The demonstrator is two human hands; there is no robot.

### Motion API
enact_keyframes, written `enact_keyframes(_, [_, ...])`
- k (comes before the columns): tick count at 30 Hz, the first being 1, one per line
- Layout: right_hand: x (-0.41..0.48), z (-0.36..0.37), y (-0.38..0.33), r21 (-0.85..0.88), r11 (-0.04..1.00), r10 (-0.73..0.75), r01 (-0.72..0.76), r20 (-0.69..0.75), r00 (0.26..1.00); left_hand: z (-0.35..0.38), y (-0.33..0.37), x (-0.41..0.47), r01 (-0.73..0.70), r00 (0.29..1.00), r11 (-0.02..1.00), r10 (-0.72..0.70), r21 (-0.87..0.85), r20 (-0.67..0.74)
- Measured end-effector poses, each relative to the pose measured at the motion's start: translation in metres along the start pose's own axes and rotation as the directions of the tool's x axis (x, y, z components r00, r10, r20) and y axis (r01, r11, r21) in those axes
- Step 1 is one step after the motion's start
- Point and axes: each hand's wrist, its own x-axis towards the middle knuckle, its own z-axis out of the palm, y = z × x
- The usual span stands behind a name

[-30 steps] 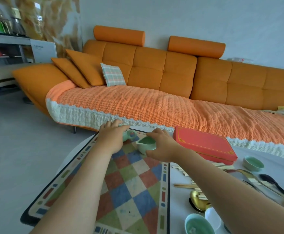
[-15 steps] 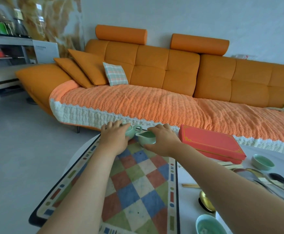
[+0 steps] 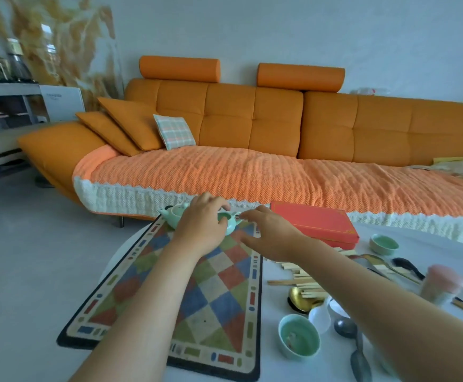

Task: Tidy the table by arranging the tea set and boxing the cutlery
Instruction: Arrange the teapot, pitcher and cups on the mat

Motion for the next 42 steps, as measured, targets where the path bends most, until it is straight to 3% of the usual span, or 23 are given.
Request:
enact_keyframes(7, [-0.087,-0.042,0.022,0.052,0.998,0.024,-0.03,0.105,0.994,-0.001,0.075,-0.056,0.062,0.942,0.981,0.004,-0.186,0.336])
enact_keyframes(11, [-0.126,-0.043,0.034,0.036,0.996,0.08,-0.088,0.179,0.981,-0.01,0.103,-0.086,0.161,0.85,0.956,-0.009,-0.244,0.526])
enact_keyframes(17, [-0.16,-0.061,0.041,-0.063,0.993,0.112,-0.098,0.267,0.957,-0.005,0.127,-0.11,0.029,0.742,0.998,0.012,-0.049,0.67])
enact_keyframes(23, [-0.198,-0.078,0.062,-0.101,0.987,0.15,-0.122,0.335,0.93,0.001,0.145,-0.109,-0.035,0.728,0.999,0.011,0.021,0.686])
enact_keyframes(32, [-0.223,-0.076,0.075,-0.182,0.977,0.171,-0.107,0.382,0.908,0.011,0.159,-0.102,-0.042,0.804,0.998,0.057,-0.041,0.592])
enact_keyframes(42, [-0.177,-0.06,0.022,-0.016,0.998,0.063,-0.061,0.15,0.987,0.001,0.117,-0.102,0.033,0.903,0.996,0.005,-0.081,0.429])
